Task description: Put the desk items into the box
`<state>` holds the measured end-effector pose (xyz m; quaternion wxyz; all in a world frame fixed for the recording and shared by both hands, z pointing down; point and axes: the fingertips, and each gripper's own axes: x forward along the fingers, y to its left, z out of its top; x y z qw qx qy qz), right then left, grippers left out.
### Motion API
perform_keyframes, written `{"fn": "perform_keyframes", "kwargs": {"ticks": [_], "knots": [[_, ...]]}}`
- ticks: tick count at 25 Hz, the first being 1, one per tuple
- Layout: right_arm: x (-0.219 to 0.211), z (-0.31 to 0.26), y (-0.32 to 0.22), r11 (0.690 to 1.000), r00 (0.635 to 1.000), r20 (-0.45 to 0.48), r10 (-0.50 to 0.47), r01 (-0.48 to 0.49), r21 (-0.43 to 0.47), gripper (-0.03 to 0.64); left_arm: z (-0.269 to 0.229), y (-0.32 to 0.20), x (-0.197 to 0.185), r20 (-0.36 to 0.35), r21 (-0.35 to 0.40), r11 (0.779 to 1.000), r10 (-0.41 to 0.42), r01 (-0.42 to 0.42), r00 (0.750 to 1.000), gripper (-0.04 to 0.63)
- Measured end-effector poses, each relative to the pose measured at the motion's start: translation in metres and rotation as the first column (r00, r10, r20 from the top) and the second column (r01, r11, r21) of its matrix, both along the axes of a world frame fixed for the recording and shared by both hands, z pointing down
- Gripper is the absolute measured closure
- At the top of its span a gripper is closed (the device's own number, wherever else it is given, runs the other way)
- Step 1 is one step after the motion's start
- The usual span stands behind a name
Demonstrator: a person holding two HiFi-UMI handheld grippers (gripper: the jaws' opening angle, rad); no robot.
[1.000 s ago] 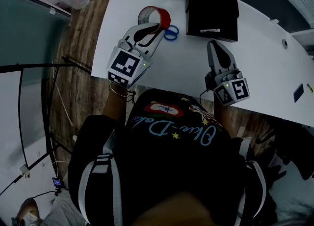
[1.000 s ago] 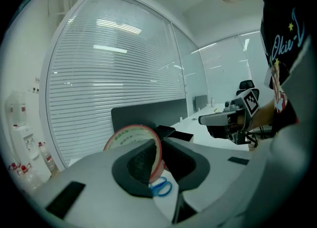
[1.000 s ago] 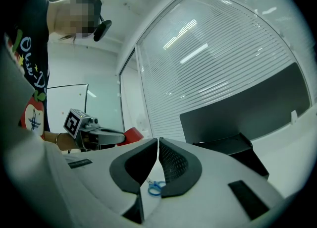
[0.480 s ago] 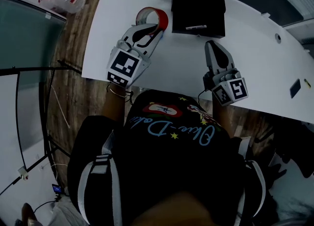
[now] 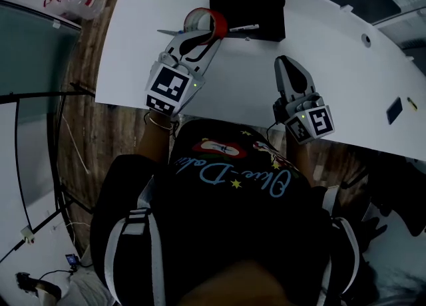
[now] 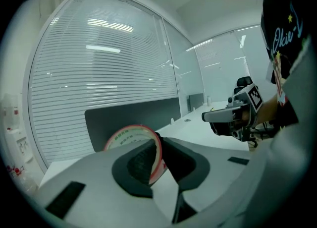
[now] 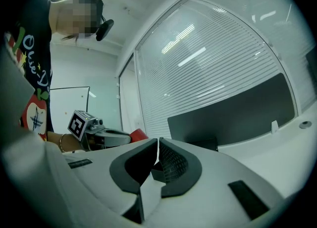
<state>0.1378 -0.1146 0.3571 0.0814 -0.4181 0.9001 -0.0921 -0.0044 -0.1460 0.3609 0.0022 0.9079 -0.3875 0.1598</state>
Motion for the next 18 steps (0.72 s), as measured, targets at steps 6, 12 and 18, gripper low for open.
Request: {"fn": "perform_keyframes", "kwargs": {"ticks": [6, 12, 18], "knots": [[0.017, 0.006, 0.01, 1.0, 1.0, 0.002, -0.006, 0.006, -0.006, 0.592, 0.005, 0.009, 0.01, 0.022, -0.002, 1.0, -0.021, 0.021, 1.0, 0.525], [0.017, 0.008, 0.018, 1.0, 0.999, 0.044, -0.008, 0.009, -0.022, 0.592, 0.009, 0.012, 0.01, 0.081, 0.01, 1.0, -0.023, 0.023, 0.996, 0.525], [0.023, 0.011, 0.022, 1.0, 1.0, 0.015, 0.01, -0.01, -0.013, 0.592, 0.013, 0.004, 0.016, 0.116, 0.021, 1.0, 0.001, -0.003, 0.993, 0.525]]}}
